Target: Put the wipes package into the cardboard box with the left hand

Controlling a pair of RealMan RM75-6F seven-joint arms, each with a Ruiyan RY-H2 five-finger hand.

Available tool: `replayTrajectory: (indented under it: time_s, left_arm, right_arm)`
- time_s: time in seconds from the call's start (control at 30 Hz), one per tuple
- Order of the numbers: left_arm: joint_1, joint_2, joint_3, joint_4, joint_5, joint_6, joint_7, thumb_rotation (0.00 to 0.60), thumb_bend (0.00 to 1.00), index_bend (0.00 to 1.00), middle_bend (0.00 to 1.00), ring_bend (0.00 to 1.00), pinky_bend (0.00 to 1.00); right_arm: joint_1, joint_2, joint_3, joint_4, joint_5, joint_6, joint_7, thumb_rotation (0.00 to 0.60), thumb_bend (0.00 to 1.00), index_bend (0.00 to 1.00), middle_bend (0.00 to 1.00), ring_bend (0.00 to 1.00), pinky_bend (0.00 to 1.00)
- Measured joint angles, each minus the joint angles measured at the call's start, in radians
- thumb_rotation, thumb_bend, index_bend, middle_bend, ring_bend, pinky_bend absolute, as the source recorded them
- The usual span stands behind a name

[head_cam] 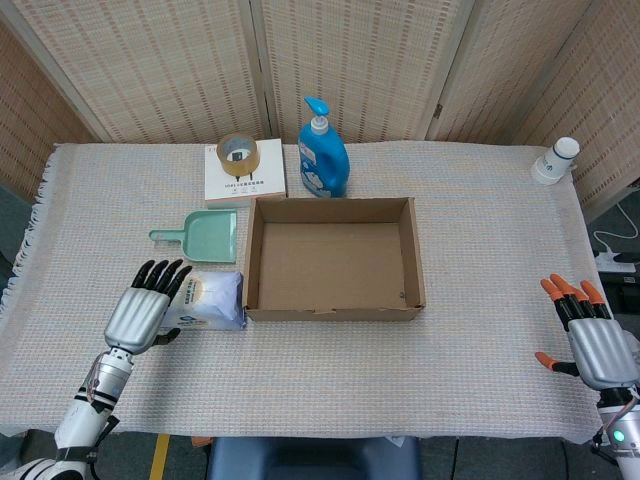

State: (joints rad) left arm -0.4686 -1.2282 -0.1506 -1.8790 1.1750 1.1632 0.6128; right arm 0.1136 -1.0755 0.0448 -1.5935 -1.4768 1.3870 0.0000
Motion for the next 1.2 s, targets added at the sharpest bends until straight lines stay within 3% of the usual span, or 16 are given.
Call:
replayTrajectory:
  time_s: [0.43,1.07,1.2]
  left_arm:
    - [-0.088,-0.059,-0.018,0.15,-0.175,-0.084,0.013,0.6,0.18,0.0,0.0,0.0,0.03]
    - [-0.183,-0.079,0.006,0.204,-0.327,-0.185,0.042,0.6,0.18,0.0,0.0,0.0,0.03]
    - [-0.215,-0.078,0.016,0.228,-0.38,-0.237,0.046,0.6,0.18,0.0,0.0,0.0,0.1]
  right_arm:
    - [0.007,-0.002,0.003,0.003,0.017,-0.02,0.003,0.6,0.0,0.03,0.0,0.0,0.0]
    - [0.01,0.004,0.001,-0.015,0.037,-0.041,-0.014,0.6,0.0,0.03,0.0,0.0,0.0]
    - [0.012,0.011,-0.001,-0.018,0.046,-0.055,-0.011,0.6,0.0,0.03,0.0,0.0,0.0]
